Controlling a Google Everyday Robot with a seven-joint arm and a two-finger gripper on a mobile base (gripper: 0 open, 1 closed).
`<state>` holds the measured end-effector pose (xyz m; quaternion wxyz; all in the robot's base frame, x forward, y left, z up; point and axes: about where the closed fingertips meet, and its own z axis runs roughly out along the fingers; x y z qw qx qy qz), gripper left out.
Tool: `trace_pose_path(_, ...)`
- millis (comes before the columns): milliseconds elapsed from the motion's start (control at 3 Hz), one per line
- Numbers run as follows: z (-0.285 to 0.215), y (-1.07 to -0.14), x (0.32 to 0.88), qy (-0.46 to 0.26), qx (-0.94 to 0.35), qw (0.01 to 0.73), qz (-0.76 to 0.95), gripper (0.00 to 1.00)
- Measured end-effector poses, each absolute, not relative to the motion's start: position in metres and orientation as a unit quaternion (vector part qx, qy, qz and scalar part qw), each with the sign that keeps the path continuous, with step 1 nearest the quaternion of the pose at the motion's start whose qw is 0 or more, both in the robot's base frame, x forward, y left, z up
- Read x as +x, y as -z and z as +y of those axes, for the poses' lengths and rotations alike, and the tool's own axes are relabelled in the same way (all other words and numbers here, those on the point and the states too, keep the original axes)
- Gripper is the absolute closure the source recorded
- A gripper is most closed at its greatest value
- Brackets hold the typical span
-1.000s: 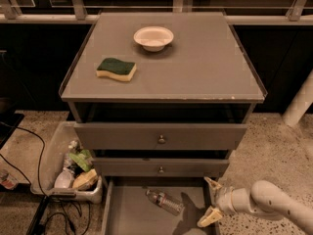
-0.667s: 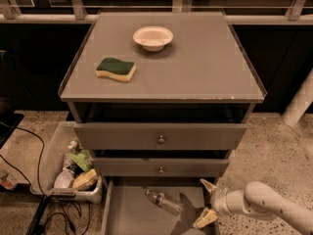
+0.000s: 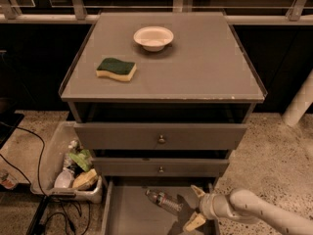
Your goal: Pick water bottle from bottom drawer and place on counter
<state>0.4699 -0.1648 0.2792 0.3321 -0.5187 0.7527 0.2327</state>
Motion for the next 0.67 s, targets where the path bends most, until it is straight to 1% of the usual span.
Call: trace_pose_path(667,-0.137,-0.208,0.471,-0.223,-0.512,0.323,0.764,0.00)
